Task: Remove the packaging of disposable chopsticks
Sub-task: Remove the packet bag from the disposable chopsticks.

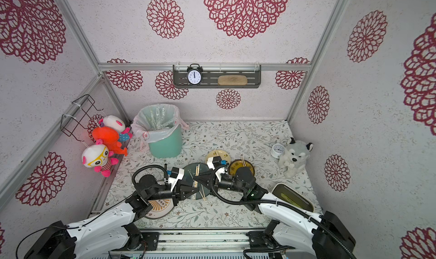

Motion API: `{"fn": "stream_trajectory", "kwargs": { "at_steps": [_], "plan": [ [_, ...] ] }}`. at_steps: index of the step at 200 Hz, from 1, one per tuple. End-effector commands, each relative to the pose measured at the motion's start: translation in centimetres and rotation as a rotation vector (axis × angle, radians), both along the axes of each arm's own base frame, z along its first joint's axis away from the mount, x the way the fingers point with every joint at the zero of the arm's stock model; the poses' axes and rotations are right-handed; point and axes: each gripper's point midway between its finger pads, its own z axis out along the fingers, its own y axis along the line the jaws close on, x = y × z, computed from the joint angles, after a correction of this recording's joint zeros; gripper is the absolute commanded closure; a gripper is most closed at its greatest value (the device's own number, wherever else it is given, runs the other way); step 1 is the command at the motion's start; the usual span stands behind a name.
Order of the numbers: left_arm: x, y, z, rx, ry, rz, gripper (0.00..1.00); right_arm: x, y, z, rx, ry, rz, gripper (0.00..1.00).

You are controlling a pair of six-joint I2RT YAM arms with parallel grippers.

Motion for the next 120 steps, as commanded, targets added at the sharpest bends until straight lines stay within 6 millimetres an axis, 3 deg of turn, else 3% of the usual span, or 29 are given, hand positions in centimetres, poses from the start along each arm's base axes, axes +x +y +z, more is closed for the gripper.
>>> {"fn": "stream_trajectory", "kwargs": {
  "at_steps": [1, 34, 50, 57, 103, 120],
  "plan": [
    [1.0, 0.3, -1.9, 0.052, 0.053, 0.056, 0.92, 0.6, -1.4, 4.6, 0.105, -0.133, -0.051, 1.00],
    [1.7, 0.6, -3.0, 0.072, 0.057, 0.104, 0.92, 0.5, -1.6, 8.7, 0.134, -0.172, -0.013, 1.00],
    [1.7, 0.6, -3.3, 0.075, 0.055, 0.105, 0.78, 0.6, -1.8, 10.3, 0.148, -0.192, -0.018, 1.00],
    [1.7, 0.6, -3.3, 0.073, 0.052, 0.104, 0.79, 0.7, -1.8, 10.9, 0.153, -0.197, -0.021, 1.00],
    [2.0, 0.7, -3.5, 0.083, 0.049, 0.123, 0.95, 1.1, -1.3, 11.0, 0.136, -0.189, -0.016, 1.00],
    [2.0, 1.1, -3.1, 0.065, 0.034, 0.140, 0.80, 1.0, -1.4, 10.6, 0.127, -0.184, -0.017, 1.00]
  ]
}}
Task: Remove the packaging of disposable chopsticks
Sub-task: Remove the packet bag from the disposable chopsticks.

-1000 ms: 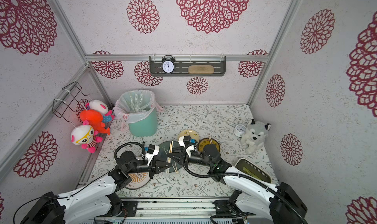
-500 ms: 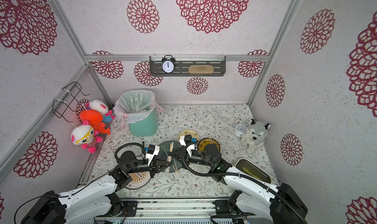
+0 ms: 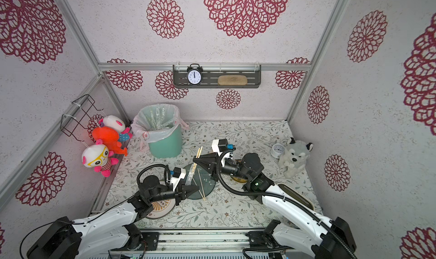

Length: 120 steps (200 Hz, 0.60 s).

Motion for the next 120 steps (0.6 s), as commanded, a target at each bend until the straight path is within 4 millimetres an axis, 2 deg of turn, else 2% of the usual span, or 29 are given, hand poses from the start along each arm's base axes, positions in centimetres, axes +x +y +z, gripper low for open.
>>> {"fn": "stream_trajectory", "kwargs": {
  "at_steps": [1, 11, 17, 37, 45, 66, 86, 110, 120],
  "plan": [
    [0.2, 0.6, 0.2, -0.006, -0.026, 0.030, 0.77, -0.6, -0.5, 1.0, 0.017, -0.054, 0.005, 1.00],
    [0.2, 1.1, 0.7, -0.021, -0.044, 0.053, 0.54, -0.5, -0.6, 0.6, 0.010, -0.047, -0.006, 1.00],
    [0.2, 1.4, 0.9, -0.025, -0.055, 0.069, 0.46, -0.3, -0.7, 0.2, 0.002, -0.043, -0.020, 1.00],
    [0.7, 2.7, 1.0, -0.001, -0.082, 0.149, 0.33, 0.1, -1.1, -0.5, -0.007, -0.033, -0.053, 1.00],
    [1.0, 3.2, 1.2, -0.001, -0.093, 0.180, 0.31, 0.1, -1.2, -0.7, -0.010, -0.030, -0.053, 1.00],
    [0.6, 3.2, 2.2, -0.024, -0.114, 0.157, 0.31, -0.1, -1.3, -0.7, -0.009, -0.029, -0.047, 1.00],
    [0.5, 2.6, 3.0, -0.027, -0.129, 0.126, 0.42, -0.3, -1.3, -0.7, -0.005, -0.029, -0.043, 1.00],
    [0.7, 1.8, 2.9, -0.012, -0.115, 0.087, 0.55, -0.4, -1.4, -0.7, -0.001, -0.029, -0.038, 1.00],
    [0.7, 1.5, 2.8, -0.013, -0.111, 0.071, 0.58, -0.3, -1.4, -0.6, 0.001, -0.030, -0.042, 1.00]
  ]
}}
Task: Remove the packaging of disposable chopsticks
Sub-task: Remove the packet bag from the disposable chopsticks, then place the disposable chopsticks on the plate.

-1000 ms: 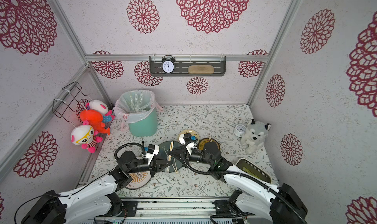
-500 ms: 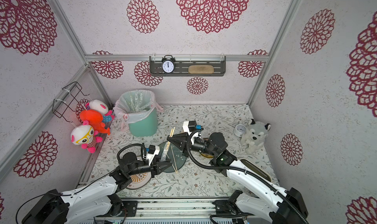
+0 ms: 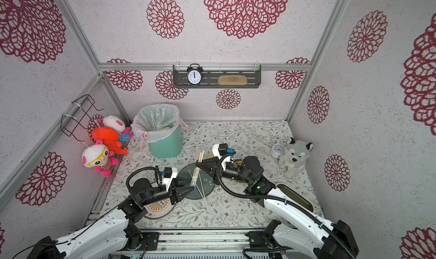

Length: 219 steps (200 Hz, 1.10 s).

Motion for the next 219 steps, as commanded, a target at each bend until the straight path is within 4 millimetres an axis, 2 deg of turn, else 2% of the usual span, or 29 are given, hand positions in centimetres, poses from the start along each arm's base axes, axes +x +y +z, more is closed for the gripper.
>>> {"fn": "stream_trajectory", "kwargs": {
  "at_steps": [1, 17, 28, 46, 53, 69, 99, 121, 156, 189, 219],
  "plan": [
    [0.0, -0.7, 0.4, 0.007, -0.017, -0.044, 0.58, -0.4, -0.8, 2.2, 0.055, -0.069, -0.013, 1.00],
    [0.3, -0.8, 0.5, -0.004, -0.026, -0.040, 0.60, -0.3, -0.7, 1.9, 0.051, -0.065, -0.013, 1.00],
    [0.2, -0.9, 0.5, -0.013, -0.036, -0.047, 0.73, -0.1, -0.7, 1.6, 0.047, -0.058, -0.015, 1.00],
    [0.2, -1.0, 0.3, -0.013, -0.032, -0.056, 0.85, 0.1, -0.8, 1.2, 0.047, -0.046, -0.019, 1.00],
    [0.2, -1.1, 0.1, -0.008, -0.031, -0.059, 1.00, 0.1, -1.0, 1.2, 0.051, -0.045, -0.021, 1.00],
    [0.5, -0.9, -0.7, 0.000, -0.009, -0.035, 1.00, 0.6, -1.6, 1.5, 0.058, -0.044, -0.044, 1.00],
    [2.0, 0.8, -4.0, 0.036, 0.063, 0.094, 1.00, 1.8, -3.4, 4.1, 0.083, -0.057, -0.078, 1.00],
    [1.7, 0.7, -4.4, 0.019, 0.106, 0.058, 1.00, 2.4, -4.1, 5.8, 0.104, -0.081, -0.103, 1.00],
    [2.6, 1.5, -6.1, 0.025, 0.162, 0.120, 1.00, 3.0, -6.0, 8.8, 0.134, -0.120, -0.164, 1.00],
    [3.9, 3.5, -6.3, -0.020, 0.187, 0.217, 1.00, 4.1, -8.6, 11.2, 0.153, -0.137, -0.242, 1.00],
    [5.6, 5.9, -5.5, -0.072, 0.198, 0.345, 1.00, 4.8, -9.4, 11.3, 0.178, -0.102, -0.278, 1.00]
  ]
}}
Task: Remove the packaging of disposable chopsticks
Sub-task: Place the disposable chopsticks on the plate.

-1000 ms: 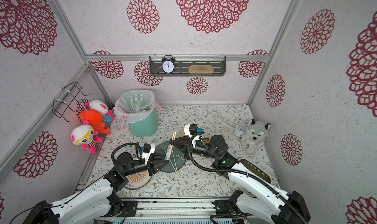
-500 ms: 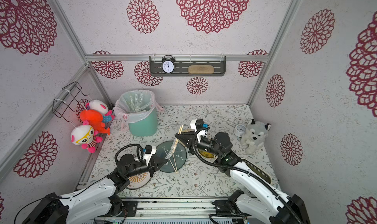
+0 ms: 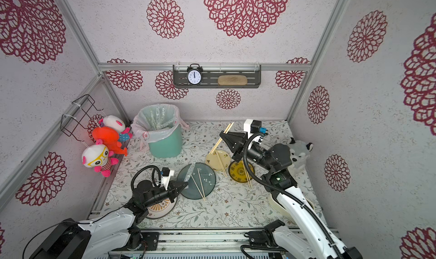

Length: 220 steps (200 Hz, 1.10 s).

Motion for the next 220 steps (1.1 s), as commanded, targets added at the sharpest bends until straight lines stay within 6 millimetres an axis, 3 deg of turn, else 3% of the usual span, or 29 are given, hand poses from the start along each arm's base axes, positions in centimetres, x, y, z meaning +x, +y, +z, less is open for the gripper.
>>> {"fn": "stream_trajectory", "kwargs": {
  "at_steps": [1, 19, 40, 53, 80, 112, 146, 166, 186, 220],
  "plan": [
    [1.5, 1.7, 2.3, -0.071, -0.041, 0.113, 1.00, -0.5, -0.7, 1.5, 0.047, 0.001, 0.004, 1.00],
    [1.6, 2.0, 5.0, -0.110, -0.089, 0.113, 1.00, 1.0, 0.5, -0.4, 0.026, 0.123, 0.035, 1.00],
    [2.0, 3.3, 9.6, -0.115, -0.163, 0.185, 1.00, 2.9, 4.1, -5.4, -0.111, 0.297, 0.022, 1.00],
    [2.5, 5.2, 12.3, -0.109, -0.197, 0.295, 1.00, 3.0, 7.1, -8.9, -0.248, 0.359, -0.028, 1.00],
    [2.7, 8.7, 17.9, -0.094, -0.258, 0.462, 1.00, 2.2, 11.7, -13.4, -0.344, 0.514, 0.070, 1.00],
    [4.5, 11.8, 21.7, -0.068, -0.255, 0.597, 1.00, 2.2, 16.0, -19.8, -0.546, 0.624, 0.034, 1.00],
    [6.7, 13.5, 23.2, -0.033, -0.198, 0.649, 1.00, 0.3, 20.9, -25.3, -0.769, 0.679, 0.115, 1.00],
    [7.8, 13.4, 22.5, -0.032, -0.168, 0.623, 1.00, -1.8, 23.9, -26.0, -0.802, 0.674, 0.209, 1.00],
    [8.3, 12.5, 21.5, -0.091, -0.165, 0.574, 1.00, -3.0, 25.6, -26.9, -0.855, 0.686, 0.230, 1.00],
    [9.0, 15.1, 21.7, 0.001, -0.157, 0.718, 1.00, -4.2, 27.5, -30.5, -0.970, 0.738, 0.247, 1.00]
  ]
}}
